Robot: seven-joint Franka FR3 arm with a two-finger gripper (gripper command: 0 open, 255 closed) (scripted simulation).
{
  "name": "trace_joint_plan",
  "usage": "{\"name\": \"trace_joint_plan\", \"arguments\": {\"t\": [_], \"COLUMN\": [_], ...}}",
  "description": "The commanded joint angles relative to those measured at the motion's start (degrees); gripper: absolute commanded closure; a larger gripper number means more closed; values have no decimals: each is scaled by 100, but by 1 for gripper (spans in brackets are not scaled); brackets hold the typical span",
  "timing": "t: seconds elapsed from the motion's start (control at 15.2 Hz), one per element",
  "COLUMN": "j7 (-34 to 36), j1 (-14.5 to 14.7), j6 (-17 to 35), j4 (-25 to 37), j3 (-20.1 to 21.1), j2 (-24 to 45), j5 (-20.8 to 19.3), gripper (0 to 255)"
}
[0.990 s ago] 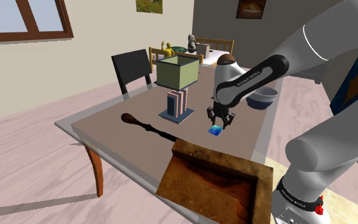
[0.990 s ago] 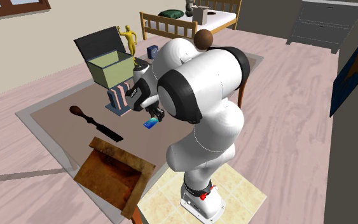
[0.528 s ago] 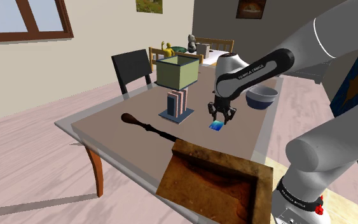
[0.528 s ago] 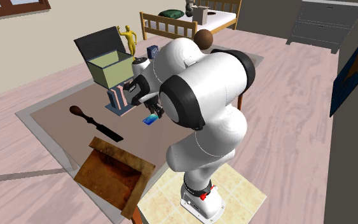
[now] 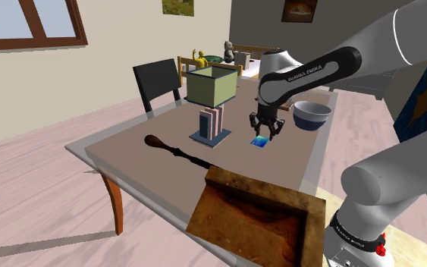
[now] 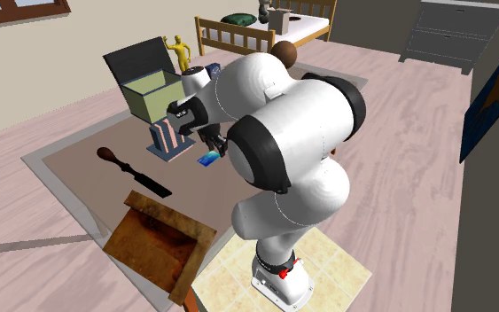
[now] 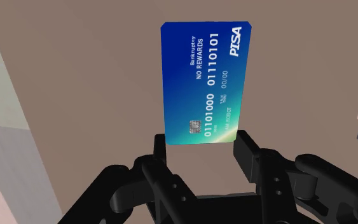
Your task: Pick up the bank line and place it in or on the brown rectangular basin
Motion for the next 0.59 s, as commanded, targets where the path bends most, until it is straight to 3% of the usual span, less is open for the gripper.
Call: {"name": "trace_joint_plan", "arguments": {"t": [0.0, 0.53], "j7": [-32, -143], "j1": [9, 24], "j6": [-178, -851], "j4": [105, 557], "j3": [-27, -126], "j2": [-72, -303], "j5": [14, 39], "gripper": [255, 255]}}
